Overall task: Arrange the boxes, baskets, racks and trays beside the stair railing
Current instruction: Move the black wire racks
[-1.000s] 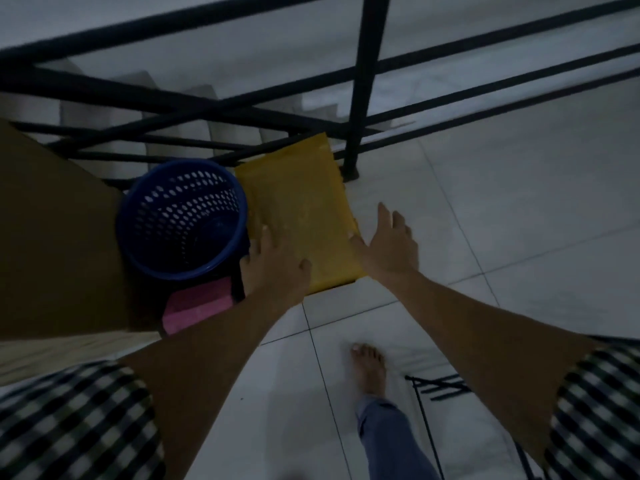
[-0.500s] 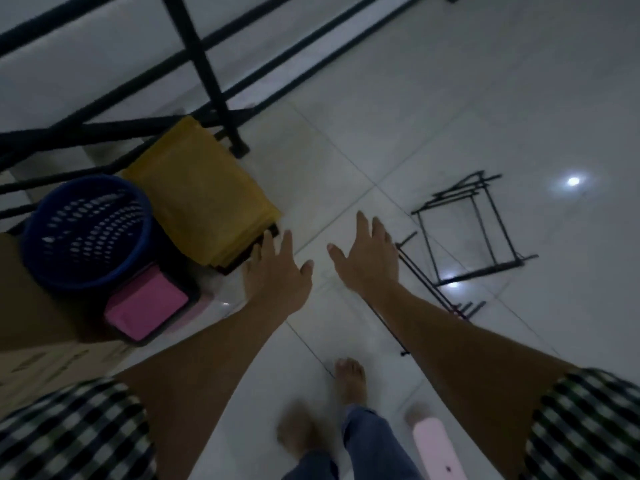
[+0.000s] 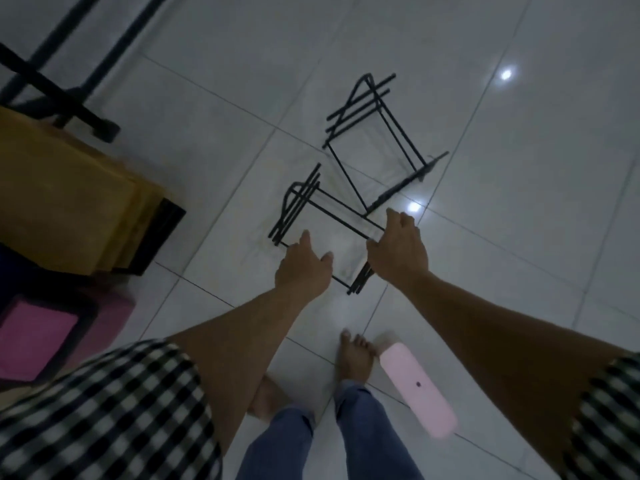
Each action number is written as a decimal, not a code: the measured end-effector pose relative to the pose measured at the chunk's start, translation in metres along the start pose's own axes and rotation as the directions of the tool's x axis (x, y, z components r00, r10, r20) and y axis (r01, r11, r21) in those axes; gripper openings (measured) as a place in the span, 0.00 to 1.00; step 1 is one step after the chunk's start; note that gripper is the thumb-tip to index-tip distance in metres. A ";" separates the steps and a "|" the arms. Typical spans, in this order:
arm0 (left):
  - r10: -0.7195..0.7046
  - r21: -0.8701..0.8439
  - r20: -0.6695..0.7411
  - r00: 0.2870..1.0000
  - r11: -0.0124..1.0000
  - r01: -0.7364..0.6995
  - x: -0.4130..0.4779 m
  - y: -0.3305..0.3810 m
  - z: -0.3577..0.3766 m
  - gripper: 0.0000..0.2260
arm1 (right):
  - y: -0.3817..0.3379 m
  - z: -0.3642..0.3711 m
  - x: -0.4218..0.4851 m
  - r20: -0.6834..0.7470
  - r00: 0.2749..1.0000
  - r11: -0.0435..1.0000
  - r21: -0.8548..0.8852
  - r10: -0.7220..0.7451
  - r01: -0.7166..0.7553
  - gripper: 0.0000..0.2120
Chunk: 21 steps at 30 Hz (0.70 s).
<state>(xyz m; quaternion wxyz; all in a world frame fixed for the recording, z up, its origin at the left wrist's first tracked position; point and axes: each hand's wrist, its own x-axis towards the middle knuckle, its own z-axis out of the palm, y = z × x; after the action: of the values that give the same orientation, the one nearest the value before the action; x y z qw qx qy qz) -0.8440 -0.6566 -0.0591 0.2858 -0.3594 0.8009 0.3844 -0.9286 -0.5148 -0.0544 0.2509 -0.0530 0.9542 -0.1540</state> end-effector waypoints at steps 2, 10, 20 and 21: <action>-0.013 -0.043 0.021 1.000 0.999 0.014 0.010 0.009 0.013 0.32 | 0.022 0.002 0.010 0.020 1.000 1.000 0.004 0.000 0.000 0.33; -0.024 0.010 0.042 0.999 1.000 0.023 0.034 0.024 0.054 0.32 | 0.071 0.022 0.027 0.087 0.996 1.000 0.013 0.003 -0.004 0.33; 0.025 0.157 0.121 0.992 0.987 -0.044 0.007 0.016 0.106 0.33 | 0.130 0.045 -0.034 0.098 0.977 0.974 0.102 0.192 -0.201 0.35; 0.014 0.136 0.118 0.993 0.990 -0.030 0.004 0.015 0.110 0.33 | 0.133 0.050 -0.040 0.102 0.975 0.972 0.107 0.200 -0.210 0.35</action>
<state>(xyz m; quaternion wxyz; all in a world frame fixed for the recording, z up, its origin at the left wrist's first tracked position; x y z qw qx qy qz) -0.8384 -0.5613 -0.1157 0.3520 -0.3070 0.8113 0.3516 -0.8725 -0.3947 -0.1197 0.3109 0.0537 0.9316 -0.1806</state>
